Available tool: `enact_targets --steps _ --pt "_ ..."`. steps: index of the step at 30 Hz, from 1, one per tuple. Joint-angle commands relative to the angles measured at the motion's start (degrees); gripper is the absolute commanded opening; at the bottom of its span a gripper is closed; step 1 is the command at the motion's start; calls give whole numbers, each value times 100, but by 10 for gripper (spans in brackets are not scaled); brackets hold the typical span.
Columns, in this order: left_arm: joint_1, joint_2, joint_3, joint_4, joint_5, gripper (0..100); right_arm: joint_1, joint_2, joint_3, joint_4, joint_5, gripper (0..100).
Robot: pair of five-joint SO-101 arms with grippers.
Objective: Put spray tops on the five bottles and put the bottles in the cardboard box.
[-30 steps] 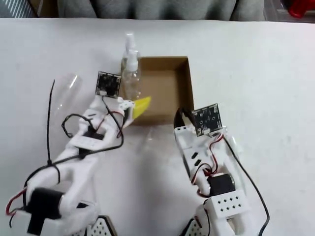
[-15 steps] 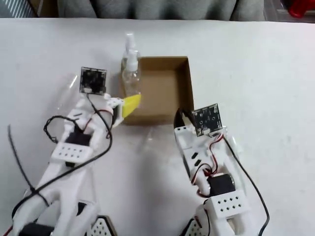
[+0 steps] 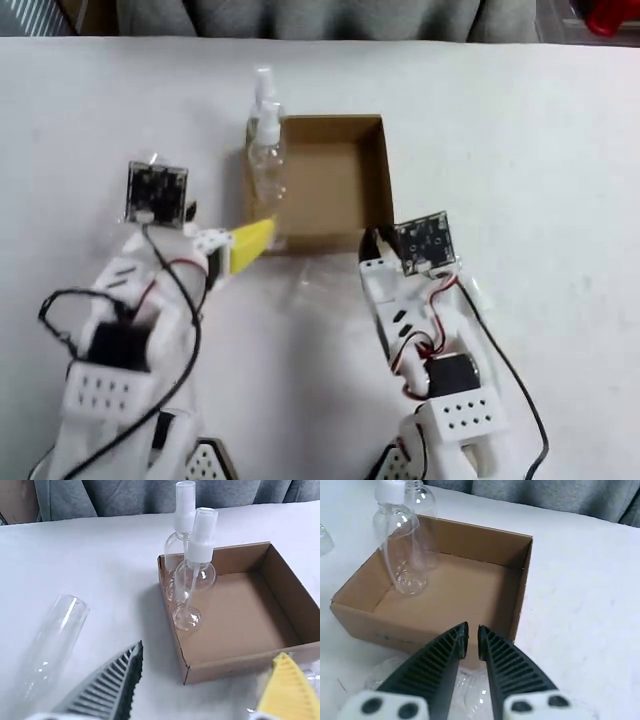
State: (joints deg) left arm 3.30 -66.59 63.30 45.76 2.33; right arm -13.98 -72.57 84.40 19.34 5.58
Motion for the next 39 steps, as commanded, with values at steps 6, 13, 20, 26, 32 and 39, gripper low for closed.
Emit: enact_targets --steps 6,13,20,26,32,39 --pt "-75 -1622 -18 1714 -44 369 1270 -48 -818 426 35 15" --pt "-22 -1895 642 1793 -800 369 2659 -92 -1266 2360 1855 15" --pt "-40 -1895 949 1793 -1310 369 4585 -92 -888 3327 2673 15" --pt "-382 -1886 422 1793 -1169 369 4382 -92 176 3310 2725 15" --pt "-1490 -1552 -378 1793 -800 369 4435 -92 378 3055 2734 15" --pt "-2053 444 -1776 1793 -782 369 4435 -92 440 3090 3042 15"
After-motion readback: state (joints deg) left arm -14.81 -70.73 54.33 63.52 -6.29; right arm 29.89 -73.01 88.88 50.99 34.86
